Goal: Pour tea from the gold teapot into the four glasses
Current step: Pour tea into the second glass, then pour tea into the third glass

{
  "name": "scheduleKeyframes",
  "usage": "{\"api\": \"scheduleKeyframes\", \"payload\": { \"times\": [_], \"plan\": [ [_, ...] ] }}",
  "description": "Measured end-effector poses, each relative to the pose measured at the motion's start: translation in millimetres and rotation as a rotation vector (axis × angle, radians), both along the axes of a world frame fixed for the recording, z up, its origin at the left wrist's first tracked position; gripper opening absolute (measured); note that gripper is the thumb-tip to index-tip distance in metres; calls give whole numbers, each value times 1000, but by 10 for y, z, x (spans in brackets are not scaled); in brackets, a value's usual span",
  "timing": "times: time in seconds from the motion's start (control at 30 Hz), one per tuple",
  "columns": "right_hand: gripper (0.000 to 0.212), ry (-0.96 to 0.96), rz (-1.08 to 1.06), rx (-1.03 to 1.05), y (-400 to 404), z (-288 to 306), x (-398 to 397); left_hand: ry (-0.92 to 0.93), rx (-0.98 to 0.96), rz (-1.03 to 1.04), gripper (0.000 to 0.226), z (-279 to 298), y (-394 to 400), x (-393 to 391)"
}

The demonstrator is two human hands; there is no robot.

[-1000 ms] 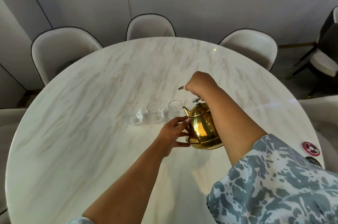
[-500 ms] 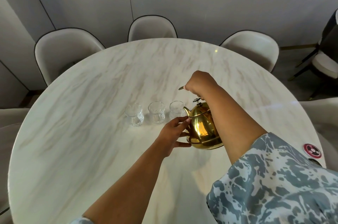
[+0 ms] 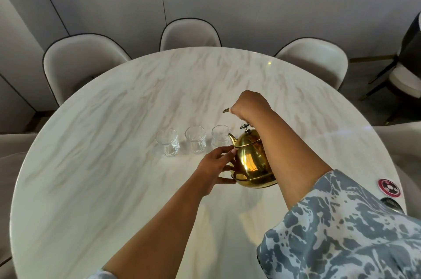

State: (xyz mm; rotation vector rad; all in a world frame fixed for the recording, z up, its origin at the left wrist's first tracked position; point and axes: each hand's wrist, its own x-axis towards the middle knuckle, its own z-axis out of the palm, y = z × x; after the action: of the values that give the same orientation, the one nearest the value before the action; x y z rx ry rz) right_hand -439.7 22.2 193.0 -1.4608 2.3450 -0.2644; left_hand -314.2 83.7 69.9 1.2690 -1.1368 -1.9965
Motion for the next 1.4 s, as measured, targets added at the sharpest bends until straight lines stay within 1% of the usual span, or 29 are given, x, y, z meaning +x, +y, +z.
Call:
{"api": "scheduleKeyframes", "payload": {
  "times": [0.13, 0.27, 0.3, 0.4, 0.5, 0.7, 0.87, 1.0, 1.1, 1.2, 1.27, 1.4],
  "plan": [
    [35, -8, 0, -33, 87, -92, -22, -11, -12, -1, 40, -64, -4, 15],
    [22, -110, -21, -106, 282, -204, -63, -18, -13, 8, 42, -144, -9, 36],
    [22, -140, -21, -132, 344, -228, -76, -20, -16, 7, 42, -156, -9, 39],
    [31, -196, -20, -234, 522, -303, -86, -11, -23, 12, 36, -169, -3, 50],
    [32, -207, -24, -315, 649, -356, -60, -14, -32, 33, 32, -186, 5, 80],
    [31, -268, -17, -404, 722, -372, 73, -23, -71, 91, 41, -174, 45, 237],
    [35, -247, 51, -354, 671, -289, 245, -3, -81, 153, 41, -135, 61, 420],
    [38, -124, 103, -308, 565, -252, 391, -22, -69, 166, 37, -106, 45, 546],
    [37, -114, 120, -265, 459, -213, 458, -42, -61, 153, 42, -108, 31, 589],
    [30, -106, 137, -215, 292, -158, 512, -50, -51, 159, 46, -54, 14, 612],
    [25, -66, 141, -168, 181, -132, 539, -51, -43, 158, 44, -32, 3, 612],
    [25, -35, 128, -103, 34, -93, 571, -34, -30, 152, 37, 24, 5, 605]
  ]
}}
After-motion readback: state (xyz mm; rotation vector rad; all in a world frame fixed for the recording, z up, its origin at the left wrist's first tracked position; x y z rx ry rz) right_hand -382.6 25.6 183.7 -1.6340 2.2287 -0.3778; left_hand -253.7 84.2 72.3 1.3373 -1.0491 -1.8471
